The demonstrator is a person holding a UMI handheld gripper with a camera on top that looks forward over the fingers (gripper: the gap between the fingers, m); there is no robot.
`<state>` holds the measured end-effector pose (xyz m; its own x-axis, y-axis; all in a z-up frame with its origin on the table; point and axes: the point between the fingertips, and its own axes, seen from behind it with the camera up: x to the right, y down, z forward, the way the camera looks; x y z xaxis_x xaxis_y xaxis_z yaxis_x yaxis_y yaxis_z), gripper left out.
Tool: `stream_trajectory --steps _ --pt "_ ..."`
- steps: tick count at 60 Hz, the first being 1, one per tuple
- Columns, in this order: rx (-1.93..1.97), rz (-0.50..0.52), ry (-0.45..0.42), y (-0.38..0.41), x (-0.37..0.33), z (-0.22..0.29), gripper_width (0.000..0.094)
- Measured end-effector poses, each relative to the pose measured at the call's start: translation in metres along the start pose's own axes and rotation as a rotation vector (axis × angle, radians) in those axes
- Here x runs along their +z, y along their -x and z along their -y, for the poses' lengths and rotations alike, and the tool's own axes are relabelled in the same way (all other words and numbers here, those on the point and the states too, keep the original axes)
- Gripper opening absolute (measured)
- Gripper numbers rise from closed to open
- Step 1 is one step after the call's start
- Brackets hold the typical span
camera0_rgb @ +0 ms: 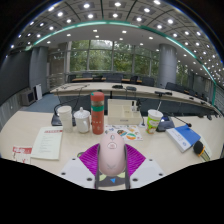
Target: Arrange mouse
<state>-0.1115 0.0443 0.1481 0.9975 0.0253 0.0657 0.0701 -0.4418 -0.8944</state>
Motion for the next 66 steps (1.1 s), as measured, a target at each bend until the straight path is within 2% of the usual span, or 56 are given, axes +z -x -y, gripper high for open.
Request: stream_trajectory --steps 9,18,22,26,31,34,40,51,66 --pt "0.005 0.026 0.135 0.004 0.072 -0.067 0.0339" --pt "0.016 0.068 0.225 0.007 0.101 -0.114 0.0361" --pt "0.003 0.078 0.249 0.009 0.103 -0.128 0.0436" --pt "-0.007 0.08 0.237 0.008 0.102 -0.127 0.0519" --pt "-0.005 0.086 0.255 0.01 0.091 -0.126 0.0865" --pt "-0.002 0.086 0.244 0.01 0.078 -0.118 0.0834" --pt "-0.013 0.062 0.211 0.009 0.04 -0.097 0.0858" --pt "0.008 0.039 0.149 0.024 -0.074 -0.065 0.0852" --pt "0.012 -0.014 0.119 0.047 -0.242 -0.076 0.0858"
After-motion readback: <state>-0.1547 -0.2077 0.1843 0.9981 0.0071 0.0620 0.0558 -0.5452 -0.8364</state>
